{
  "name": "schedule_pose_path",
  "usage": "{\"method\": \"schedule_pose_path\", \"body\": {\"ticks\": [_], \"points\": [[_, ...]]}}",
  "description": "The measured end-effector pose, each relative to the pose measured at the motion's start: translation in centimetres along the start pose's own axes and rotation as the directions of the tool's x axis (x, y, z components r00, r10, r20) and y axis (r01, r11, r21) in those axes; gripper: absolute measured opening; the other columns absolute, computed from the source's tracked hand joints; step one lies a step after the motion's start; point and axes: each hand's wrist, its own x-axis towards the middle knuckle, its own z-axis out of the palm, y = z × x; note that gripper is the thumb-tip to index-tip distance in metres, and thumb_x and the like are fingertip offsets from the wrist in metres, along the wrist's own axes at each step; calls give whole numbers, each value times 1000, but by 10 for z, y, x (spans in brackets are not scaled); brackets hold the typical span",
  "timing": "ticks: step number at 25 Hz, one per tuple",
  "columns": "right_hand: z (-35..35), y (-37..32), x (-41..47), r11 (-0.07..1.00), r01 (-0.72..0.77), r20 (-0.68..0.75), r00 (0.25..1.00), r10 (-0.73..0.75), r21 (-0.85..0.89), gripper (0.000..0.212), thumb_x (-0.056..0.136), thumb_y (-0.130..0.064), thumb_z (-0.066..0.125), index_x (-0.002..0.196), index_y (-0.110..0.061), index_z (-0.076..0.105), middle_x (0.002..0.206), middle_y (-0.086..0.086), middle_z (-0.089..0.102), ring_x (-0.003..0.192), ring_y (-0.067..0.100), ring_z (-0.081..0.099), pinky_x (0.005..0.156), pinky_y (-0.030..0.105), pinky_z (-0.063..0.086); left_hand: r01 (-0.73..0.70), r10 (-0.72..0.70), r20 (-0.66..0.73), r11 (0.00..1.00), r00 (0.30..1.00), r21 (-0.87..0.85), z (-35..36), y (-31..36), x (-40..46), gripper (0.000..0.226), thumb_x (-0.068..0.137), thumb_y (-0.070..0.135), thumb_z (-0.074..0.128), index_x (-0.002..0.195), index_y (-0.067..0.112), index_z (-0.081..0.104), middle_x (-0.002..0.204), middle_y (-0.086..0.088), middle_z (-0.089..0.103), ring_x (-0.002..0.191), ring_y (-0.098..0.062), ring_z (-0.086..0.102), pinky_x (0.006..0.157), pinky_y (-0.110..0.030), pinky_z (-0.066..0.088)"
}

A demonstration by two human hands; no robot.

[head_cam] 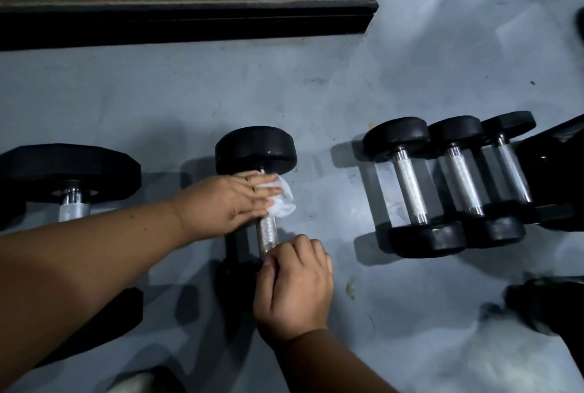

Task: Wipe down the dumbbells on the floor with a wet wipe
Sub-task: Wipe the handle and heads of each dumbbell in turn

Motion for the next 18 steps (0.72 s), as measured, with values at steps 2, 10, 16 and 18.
{"method": "schedule_pose_path", "body": {"ticks": [2,10,16,18], "points": [[1,1,0,1000,-2,-7,1000,2,5,19,84,-30,50,71,-17,54,79,3,50,75,28,47,66,39,37,57,-56,-35,998,998,29,0,0,3,35,102,30,52,119,8,75,138,-3,62,137,-22,52,116,-39,38],[3,5,0,999,-4,-37,999,5,41,18,83,-28,50,71,-16,57,79,3,53,75,27,48,67,40,38,-187,192,115,981,975,-47,14,20,-11,32,99,18,58,127,8,70,142,-4,60,140,-23,48,116,-47,37],[2,9,1,999,-4,-17,1000,4,39,17,82,-26,51,71,-16,58,78,3,51,75,28,48,66,44,40,48,-49,-50,999,998,-15,4,5,4,33,102,26,52,120,7,74,138,-4,62,137,-22,50,114,-45,39],[2,13,0,999,-1,-12,1000,2,54,18,83,-26,50,72,-15,58,80,3,52,76,28,49,67,46,41,5,-5,-35,1000,999,-10,18,25,-5,33,103,21,49,122,8,73,140,-4,61,140,-22,48,121,-42,30]]}}
